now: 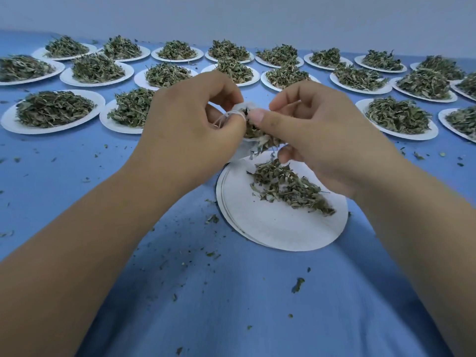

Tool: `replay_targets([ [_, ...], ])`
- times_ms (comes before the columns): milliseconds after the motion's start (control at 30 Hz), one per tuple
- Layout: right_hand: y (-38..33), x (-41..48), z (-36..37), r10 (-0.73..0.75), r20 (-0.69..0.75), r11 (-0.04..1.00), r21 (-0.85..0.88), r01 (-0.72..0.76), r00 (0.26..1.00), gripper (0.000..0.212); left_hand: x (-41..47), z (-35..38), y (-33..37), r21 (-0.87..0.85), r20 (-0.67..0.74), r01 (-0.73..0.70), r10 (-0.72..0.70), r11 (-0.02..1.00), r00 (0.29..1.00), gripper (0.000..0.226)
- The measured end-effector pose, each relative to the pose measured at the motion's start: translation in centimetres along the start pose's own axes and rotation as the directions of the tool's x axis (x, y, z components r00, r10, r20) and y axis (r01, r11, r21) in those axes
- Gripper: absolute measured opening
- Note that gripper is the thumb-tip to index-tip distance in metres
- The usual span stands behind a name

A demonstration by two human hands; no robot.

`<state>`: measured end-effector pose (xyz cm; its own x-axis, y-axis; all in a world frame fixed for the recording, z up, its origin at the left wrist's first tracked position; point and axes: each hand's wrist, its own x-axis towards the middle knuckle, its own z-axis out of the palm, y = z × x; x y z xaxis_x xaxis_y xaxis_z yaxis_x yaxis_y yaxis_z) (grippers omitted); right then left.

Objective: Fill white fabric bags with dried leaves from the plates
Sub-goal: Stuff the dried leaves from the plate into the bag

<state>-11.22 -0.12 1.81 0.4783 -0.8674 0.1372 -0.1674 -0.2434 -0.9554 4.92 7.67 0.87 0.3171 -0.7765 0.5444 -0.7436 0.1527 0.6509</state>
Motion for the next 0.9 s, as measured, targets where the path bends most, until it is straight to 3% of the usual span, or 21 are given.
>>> replay_targets([
  [100, -0.5, 0.1, -0.9, 0.069, 0.083, 0.967, 0.241, -0.087, 0.994, 0.032, 0.1, 0.1, -0.2, -0.016, -0.021, 0.032, -0.032, 0.999, 0.999, 0.003],
  [300, -1.1, -0.2, -2.0, -0.029, 0.043, 0.947, 0.32, 0.014, 0.999, 0.015, 0.4, 0.3, -0.7, -0.053, -0.065, 0.005, -0.009, 0.999, 0.998, 0.004],
  [400, -1.0, -0.5, -1.6, -0.159, -0.036, 0.986, 0.044, 0.161, 0.987, 0.019, 0.4, 0.5, -0.8, -0.115, -0.05, 0.029, -0.035, 0.993, 0.998, 0.002],
  [533, 0.0, -1.0, -0.1, -0.313, -0.059, 0.914, -0.289, 0.284, 0.948, 0.017, 0.1, 0.7, -0.5, -0.233, -0.005, 0.042, -0.044, 0.972, 0.999, 0.007],
  [700, 0.6, -1.0, 0.4, -0.472, -0.067, 0.791, -0.473, 0.389, 0.879, 0.012, 0.0, 0.7, -0.2, -0.334, 0.038, 0.076, -0.067, 0.94, 0.997, 0.014],
  [900, 1.0, -0.3, -0.1, -0.419, -0.06, 0.793, -0.51, 0.333, 0.906, 0.03, 0.0, -0.3, -0.3, -0.401, 0.27, 0.147, -0.037, 0.904, 0.962, 0.011],
])
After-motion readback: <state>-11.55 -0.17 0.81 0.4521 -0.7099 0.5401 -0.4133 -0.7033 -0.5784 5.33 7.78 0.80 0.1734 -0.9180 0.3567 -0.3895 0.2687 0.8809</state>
